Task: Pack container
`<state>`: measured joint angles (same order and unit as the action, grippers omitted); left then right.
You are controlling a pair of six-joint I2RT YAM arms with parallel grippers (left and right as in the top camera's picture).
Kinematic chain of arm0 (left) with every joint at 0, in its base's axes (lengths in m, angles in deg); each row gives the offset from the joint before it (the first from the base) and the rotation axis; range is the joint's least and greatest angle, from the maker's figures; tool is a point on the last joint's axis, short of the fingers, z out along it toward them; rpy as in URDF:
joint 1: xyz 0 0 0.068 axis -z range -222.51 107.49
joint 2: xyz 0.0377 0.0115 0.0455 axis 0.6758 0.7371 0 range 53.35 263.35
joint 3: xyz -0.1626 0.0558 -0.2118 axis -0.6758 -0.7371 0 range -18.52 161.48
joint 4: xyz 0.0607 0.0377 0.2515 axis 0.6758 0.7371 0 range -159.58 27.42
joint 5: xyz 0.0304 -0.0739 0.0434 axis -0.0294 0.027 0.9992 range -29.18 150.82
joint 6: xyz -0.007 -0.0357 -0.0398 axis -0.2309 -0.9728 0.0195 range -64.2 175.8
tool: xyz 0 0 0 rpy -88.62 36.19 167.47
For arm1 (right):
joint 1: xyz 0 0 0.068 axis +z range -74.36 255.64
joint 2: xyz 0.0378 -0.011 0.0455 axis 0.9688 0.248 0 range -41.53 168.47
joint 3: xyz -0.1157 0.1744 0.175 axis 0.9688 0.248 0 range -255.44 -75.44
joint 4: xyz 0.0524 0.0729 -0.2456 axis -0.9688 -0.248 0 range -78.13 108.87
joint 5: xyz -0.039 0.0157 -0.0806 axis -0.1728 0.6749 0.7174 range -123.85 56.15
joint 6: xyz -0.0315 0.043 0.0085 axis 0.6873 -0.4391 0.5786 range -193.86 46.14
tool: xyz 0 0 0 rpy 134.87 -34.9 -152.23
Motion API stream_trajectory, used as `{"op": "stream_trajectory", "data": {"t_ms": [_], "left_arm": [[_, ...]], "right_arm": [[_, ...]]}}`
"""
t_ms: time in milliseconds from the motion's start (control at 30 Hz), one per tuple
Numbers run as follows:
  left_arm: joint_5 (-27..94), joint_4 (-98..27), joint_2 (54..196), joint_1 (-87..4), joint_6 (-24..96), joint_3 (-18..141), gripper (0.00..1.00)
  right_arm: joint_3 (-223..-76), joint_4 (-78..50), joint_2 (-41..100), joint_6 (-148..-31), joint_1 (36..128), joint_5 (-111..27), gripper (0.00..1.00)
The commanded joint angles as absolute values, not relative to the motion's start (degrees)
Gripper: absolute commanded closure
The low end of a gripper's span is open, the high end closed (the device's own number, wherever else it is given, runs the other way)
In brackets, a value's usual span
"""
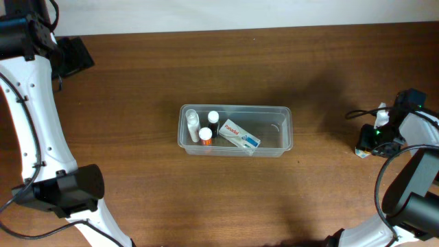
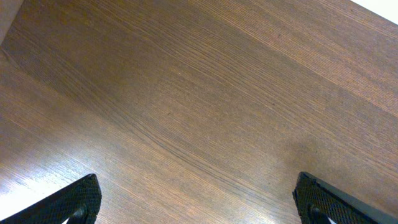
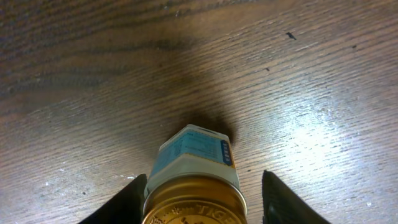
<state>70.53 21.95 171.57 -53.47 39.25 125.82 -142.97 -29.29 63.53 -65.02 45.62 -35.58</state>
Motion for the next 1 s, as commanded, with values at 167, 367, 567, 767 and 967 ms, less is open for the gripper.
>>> {"op": "stream_trajectory", "data": {"t_ms": [167,367,567,767,967], "left_arm": [[71.01,22.01,171.74,-53.76,38.68,126.78,0.01],[71.01,22.01,171.74,-53.76,38.68,126.78,0.01],[71.01,22.03,171.74,-53.76,38.68,126.78,0.01],[71.01,22.01,171.74,-53.76,38.68,126.78,0.01],[71.01,22.03,171.74,-53.76,38.68,126.78,0.00]], "right_arm": [[-142.51,-29.38,63.97,-65.06,45.23,-35.32,0.51],[-142.51,-29.09,63.97,-65.08,45.23,-35.37,0.49],[-142.51,-29.05,63.97,-65.08,45.23,-36.61,0.49],[-142.51,-28.68,63.97,-65.08,45.23,-36.59,0.41],[-142.51,-28.39,63.97,-65.08,45.23,-36.61,0.41]]}}
